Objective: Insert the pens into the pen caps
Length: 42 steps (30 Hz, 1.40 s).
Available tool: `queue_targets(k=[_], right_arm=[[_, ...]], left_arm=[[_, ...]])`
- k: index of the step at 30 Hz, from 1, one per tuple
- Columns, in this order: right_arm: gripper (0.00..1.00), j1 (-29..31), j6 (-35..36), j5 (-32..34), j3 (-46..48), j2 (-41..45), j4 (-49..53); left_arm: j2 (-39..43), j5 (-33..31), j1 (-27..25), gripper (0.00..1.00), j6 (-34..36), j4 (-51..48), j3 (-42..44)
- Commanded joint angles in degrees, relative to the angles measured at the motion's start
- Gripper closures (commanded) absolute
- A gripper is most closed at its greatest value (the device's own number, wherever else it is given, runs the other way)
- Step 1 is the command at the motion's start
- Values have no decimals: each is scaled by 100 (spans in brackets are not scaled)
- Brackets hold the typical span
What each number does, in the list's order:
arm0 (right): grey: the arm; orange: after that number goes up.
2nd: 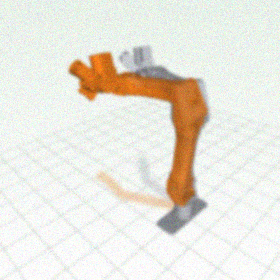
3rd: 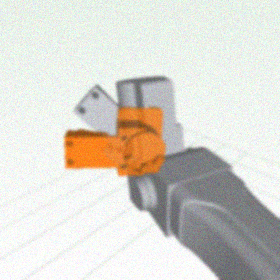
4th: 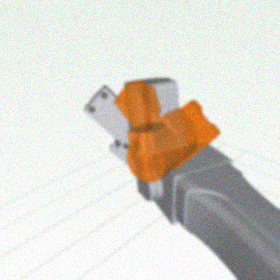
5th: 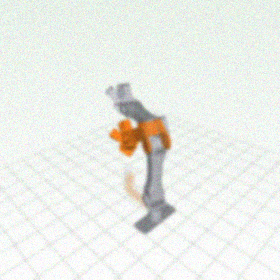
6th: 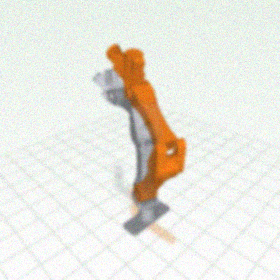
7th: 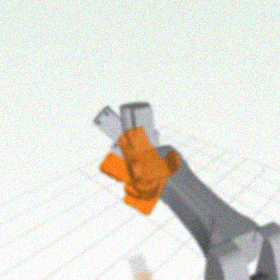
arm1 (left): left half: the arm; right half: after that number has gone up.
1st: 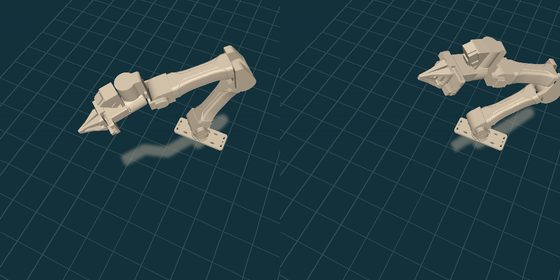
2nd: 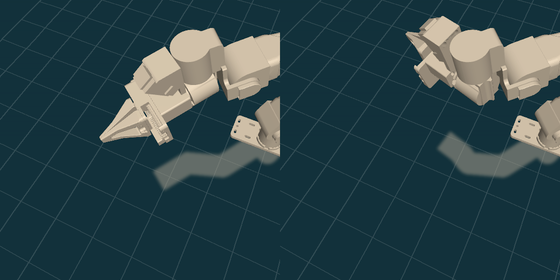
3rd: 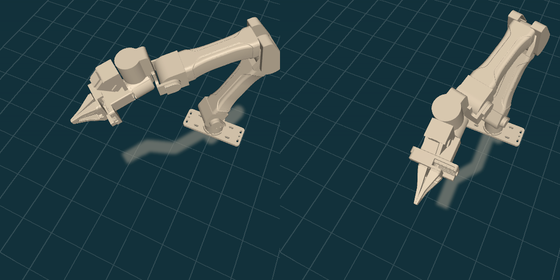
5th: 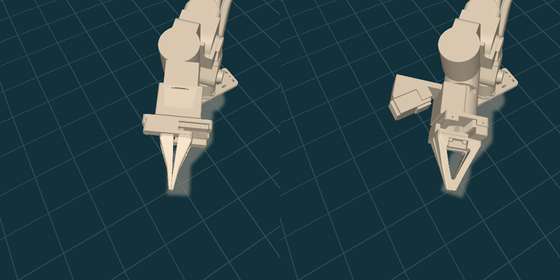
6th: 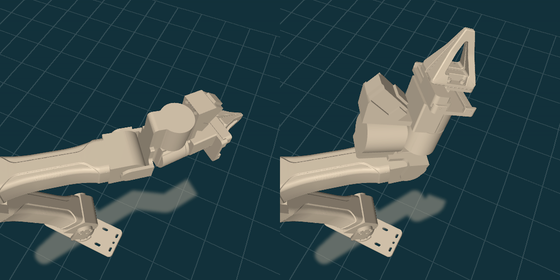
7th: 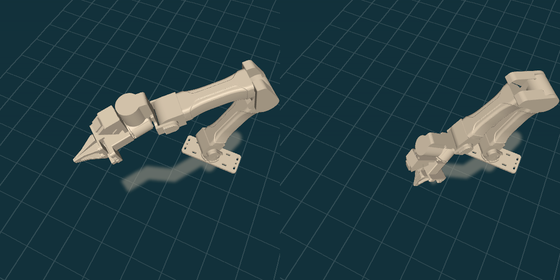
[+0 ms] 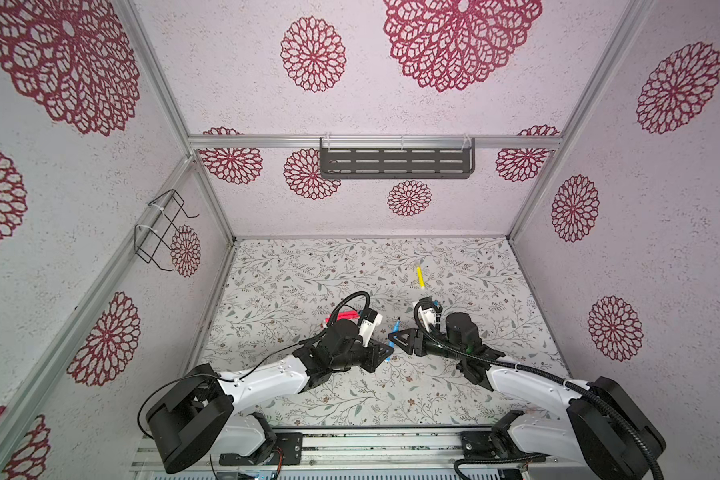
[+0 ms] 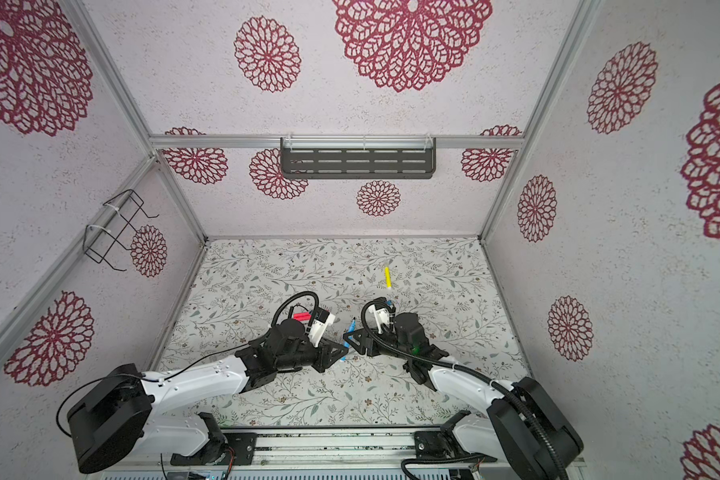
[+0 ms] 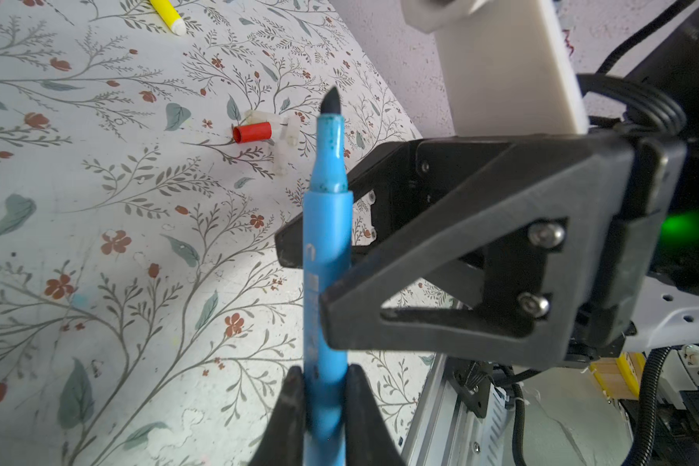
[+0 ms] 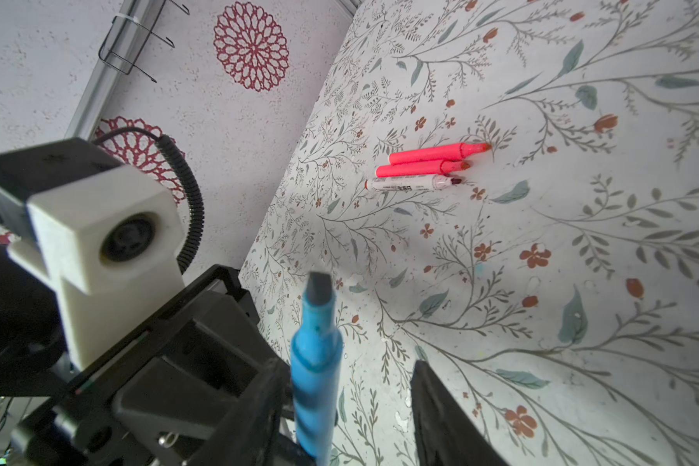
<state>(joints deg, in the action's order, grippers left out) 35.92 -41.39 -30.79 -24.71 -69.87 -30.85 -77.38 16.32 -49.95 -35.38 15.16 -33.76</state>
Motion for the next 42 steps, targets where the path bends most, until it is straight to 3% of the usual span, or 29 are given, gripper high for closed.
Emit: queue_targets(k=[1,8,10,14,18,23,30,34,38,40,42], right_arm=[[57,60,-45,-94,-113,-18,-449],[86,97,-65,-74,-131,-91,-508],[89,108,-72,-94,-139,-93,-510],[90,143,-91,-86,-165,-64,-520],[91,169,-113,-78,-166,-52,-569],[92,228,-161,-58,-177,-88,-658],[92,309,-227,-35,-173,-84,-749],[92,345,-256,-26,-179,-89,-786],[92,354,-283,28,-167,10,-794],[93,354,-280,37,-175,46,-789],[94,363,-305,47,-175,37,-804]], left_arm=[[-125,78,-87,89,-49,288,-43],[-224,165,-82,88,-40,292,-95],[-237,114,-81,81,-49,185,-138],[-311,91,-80,62,-57,141,-190],[-373,85,-77,61,-59,162,-219],[-434,120,-76,76,-70,198,-254],[-369,53,-76,87,-75,263,-194],[-245,-119,-51,98,-61,312,-118],[-181,-173,-1,100,-97,374,-35],[-172,-178,5,83,-136,365,-26],[-180,-140,4,75,-152,380,-26]])
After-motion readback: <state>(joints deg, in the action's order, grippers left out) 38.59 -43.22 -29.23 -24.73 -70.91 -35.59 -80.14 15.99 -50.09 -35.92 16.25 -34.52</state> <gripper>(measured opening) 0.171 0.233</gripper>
